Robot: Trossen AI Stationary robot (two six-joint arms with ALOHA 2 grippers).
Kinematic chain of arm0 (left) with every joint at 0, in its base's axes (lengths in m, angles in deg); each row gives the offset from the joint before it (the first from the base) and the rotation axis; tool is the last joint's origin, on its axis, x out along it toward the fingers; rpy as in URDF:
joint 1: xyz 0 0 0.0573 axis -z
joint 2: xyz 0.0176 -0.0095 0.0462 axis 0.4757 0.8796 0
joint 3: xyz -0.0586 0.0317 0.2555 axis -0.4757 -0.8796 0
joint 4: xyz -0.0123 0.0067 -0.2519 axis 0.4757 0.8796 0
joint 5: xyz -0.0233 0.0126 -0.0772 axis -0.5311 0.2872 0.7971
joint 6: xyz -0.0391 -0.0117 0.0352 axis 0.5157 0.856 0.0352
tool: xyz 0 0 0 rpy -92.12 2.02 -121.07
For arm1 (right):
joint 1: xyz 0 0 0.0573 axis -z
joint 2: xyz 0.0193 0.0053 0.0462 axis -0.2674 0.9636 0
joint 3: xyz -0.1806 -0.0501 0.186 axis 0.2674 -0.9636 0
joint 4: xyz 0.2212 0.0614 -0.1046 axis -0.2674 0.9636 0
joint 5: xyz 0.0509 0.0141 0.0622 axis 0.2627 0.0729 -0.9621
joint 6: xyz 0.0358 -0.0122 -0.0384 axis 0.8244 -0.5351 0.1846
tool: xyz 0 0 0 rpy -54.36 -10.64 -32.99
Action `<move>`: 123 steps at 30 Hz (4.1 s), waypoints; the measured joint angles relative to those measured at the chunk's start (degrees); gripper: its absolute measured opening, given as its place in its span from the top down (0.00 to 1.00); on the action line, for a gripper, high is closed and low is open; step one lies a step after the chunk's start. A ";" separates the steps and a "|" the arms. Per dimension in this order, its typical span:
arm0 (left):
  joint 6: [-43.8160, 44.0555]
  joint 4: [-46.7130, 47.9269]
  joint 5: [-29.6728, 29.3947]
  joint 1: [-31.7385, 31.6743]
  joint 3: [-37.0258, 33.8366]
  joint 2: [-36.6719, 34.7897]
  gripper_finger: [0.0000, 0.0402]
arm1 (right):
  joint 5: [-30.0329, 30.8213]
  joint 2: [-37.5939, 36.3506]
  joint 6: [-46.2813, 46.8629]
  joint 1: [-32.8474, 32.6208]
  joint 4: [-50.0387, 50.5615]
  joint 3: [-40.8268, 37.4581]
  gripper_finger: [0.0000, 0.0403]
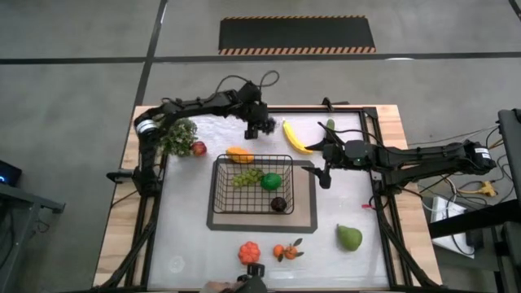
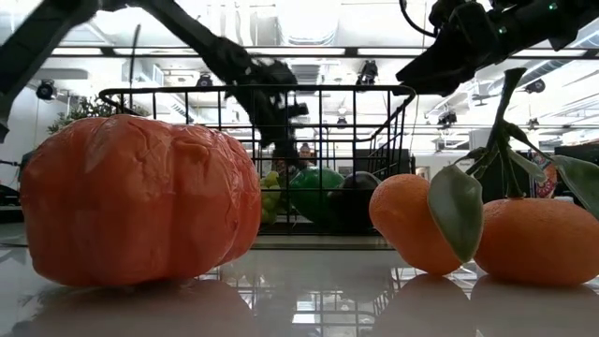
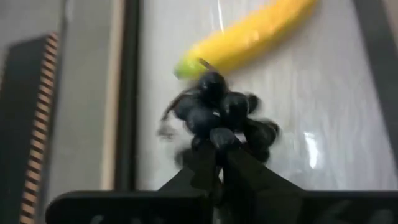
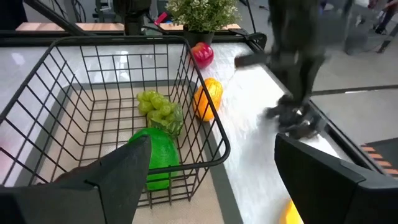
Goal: Build produce basket
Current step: Put the black grapes into the black wire basket, then put the yellow banana into the black wire basket
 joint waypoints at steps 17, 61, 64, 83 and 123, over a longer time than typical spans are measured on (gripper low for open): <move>7.24 1.46 -0.25 14.52 -4.13 -29.70 1.00 | -0.46 0.33 1.34 -0.01 -5.75 -2.03 0.19; 41.01 -10.04 -12.17 36.69 -38.23 -40.56 0.98 | -1.75 5.92 6.74 -0.01 -7.68 -2.71 0.19; 43.08 -9.90 -11.84 36.72 -38.23 -40.56 0.92 | -1.74 5.92 7.71 -0.01 -7.73 -2.69 0.19; 40.25 -10.53 -11.88 38.22 -37.68 -44.47 0.75 | -0.06 5.88 13.43 -0.03 -10.96 -0.98 0.19; 5.80 -23.86 -13.39 37.80 -41.90 -59.69 0.75 | -7.49 36.89 -9.83 20.99 28.13 21.46 0.26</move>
